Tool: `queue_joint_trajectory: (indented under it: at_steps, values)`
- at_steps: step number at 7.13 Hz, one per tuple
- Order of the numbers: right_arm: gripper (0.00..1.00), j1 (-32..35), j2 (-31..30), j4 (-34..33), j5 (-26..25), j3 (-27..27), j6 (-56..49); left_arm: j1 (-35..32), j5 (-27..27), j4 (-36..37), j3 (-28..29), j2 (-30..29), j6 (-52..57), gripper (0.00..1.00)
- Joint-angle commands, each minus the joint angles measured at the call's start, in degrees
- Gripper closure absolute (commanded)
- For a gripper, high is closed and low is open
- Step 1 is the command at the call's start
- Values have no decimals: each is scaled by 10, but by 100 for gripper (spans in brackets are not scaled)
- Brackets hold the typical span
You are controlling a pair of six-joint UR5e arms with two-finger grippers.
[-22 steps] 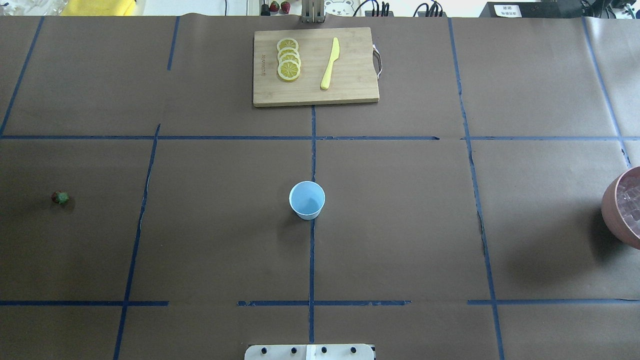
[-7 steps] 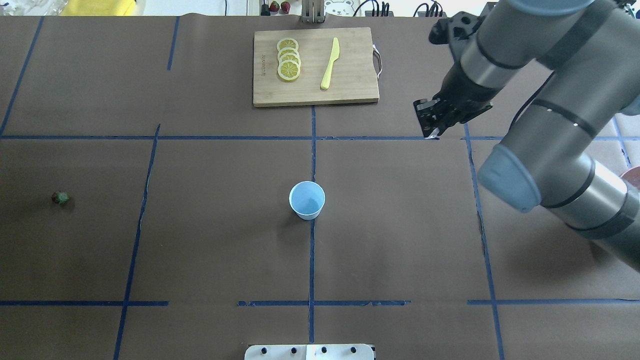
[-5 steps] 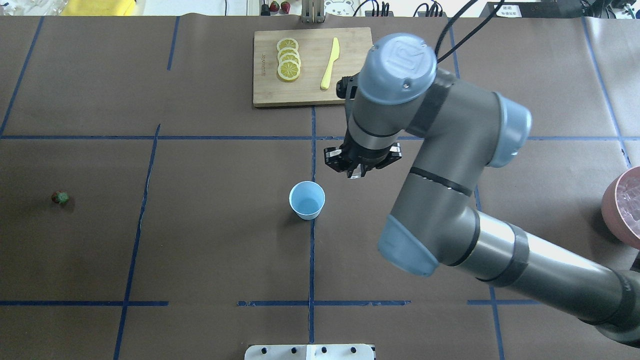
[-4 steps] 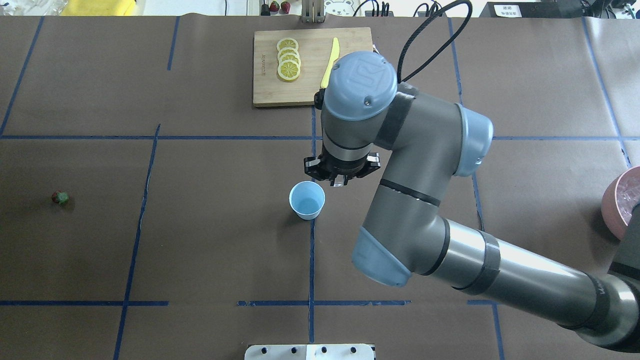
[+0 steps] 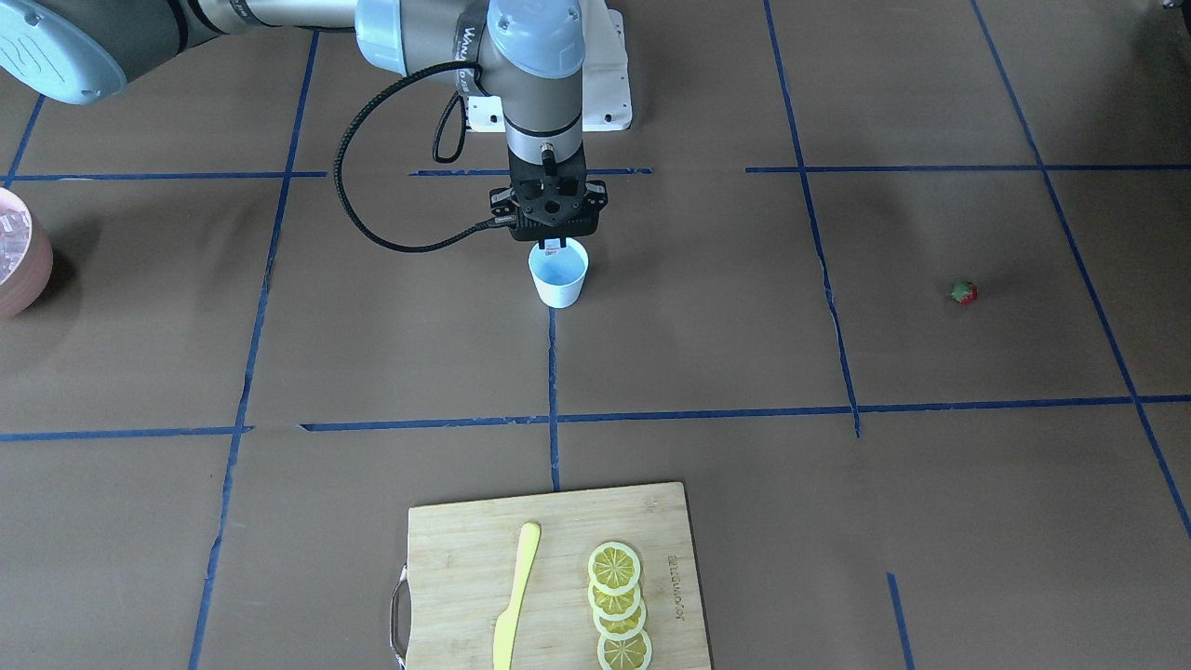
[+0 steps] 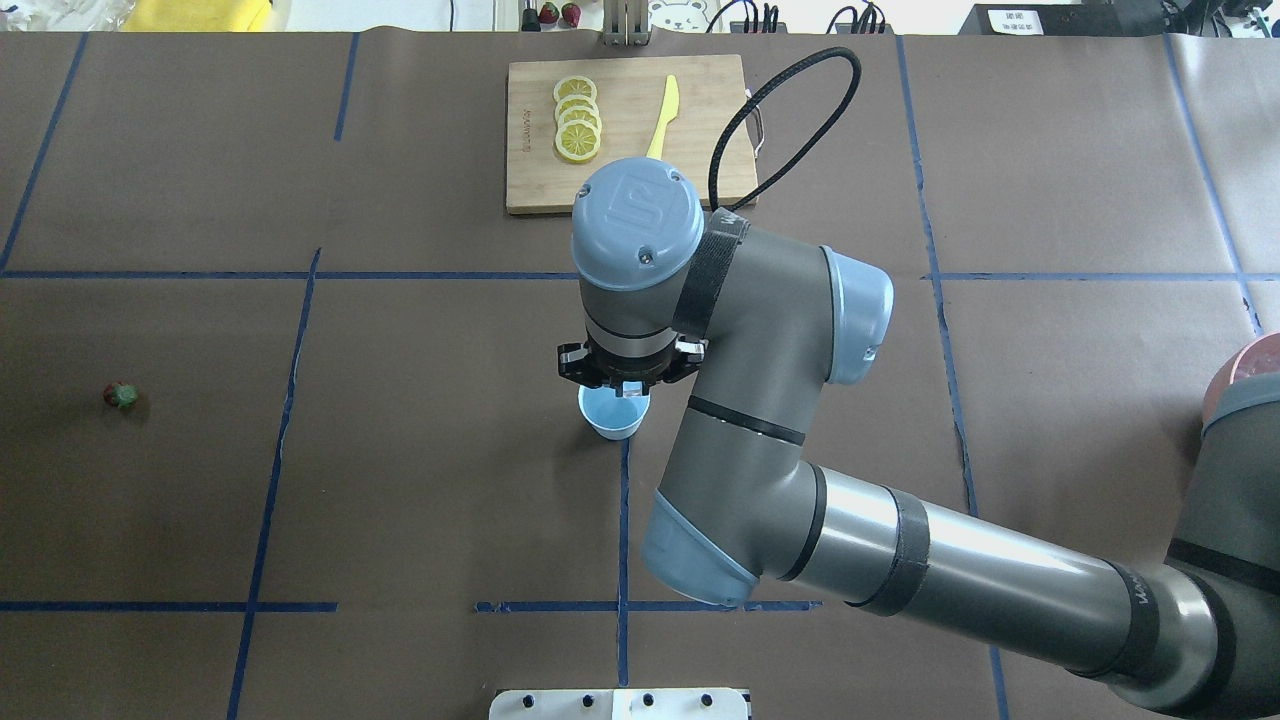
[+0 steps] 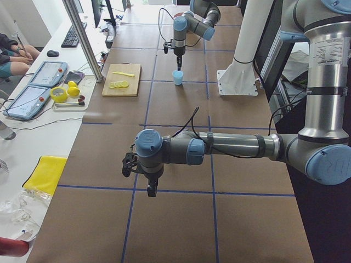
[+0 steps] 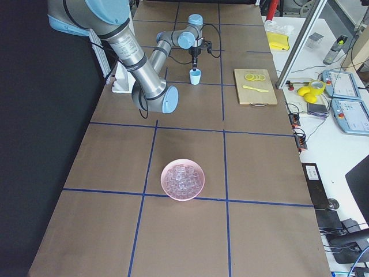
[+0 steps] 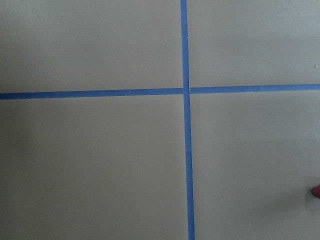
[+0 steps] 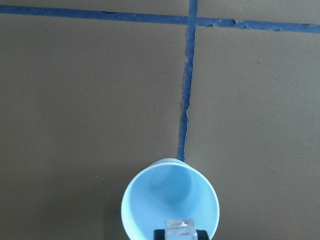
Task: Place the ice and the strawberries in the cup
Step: 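Open the right gripper to drop the ice cube into the cup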
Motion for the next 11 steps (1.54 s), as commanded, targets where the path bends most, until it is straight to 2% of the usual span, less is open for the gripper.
queue_joint_trajectory:
  at_steps: [1, 2, 3, 4, 7, 8, 9, 11]
  values:
    - [97, -2, 0, 2, -1, -3, 1, 0, -1, 0, 0, 0, 0, 0]
    - [88, -2, 0, 2, -1, -3, 1, 0, -1, 0, 0, 0, 1, 0]
    - [67, -2, 1, 2, -1, -3, 1, 0, 0, 0, 0, 0, 1, 0]
    - [59, -2, 2, 3, -1, -3, 1, 0, 0, 0, 0, -1, 1, 0]
    - [49, -1, 2, 4, -1, -3, 1, 0, 0, 0, 0, -1, 0, 0]
    - [11, -1, 0, 4, -1, -1, 1, 0, 0, 0, 0, -1, 0, 0]
    - [0, 1, 0, 2, -2, 4, 1, 0, 0, 0, 0, -1, 0, 0]
    - [0, 2, 0, 2, -1, 4, 1, 0, 0, 0, 0, -1, 0, 0]
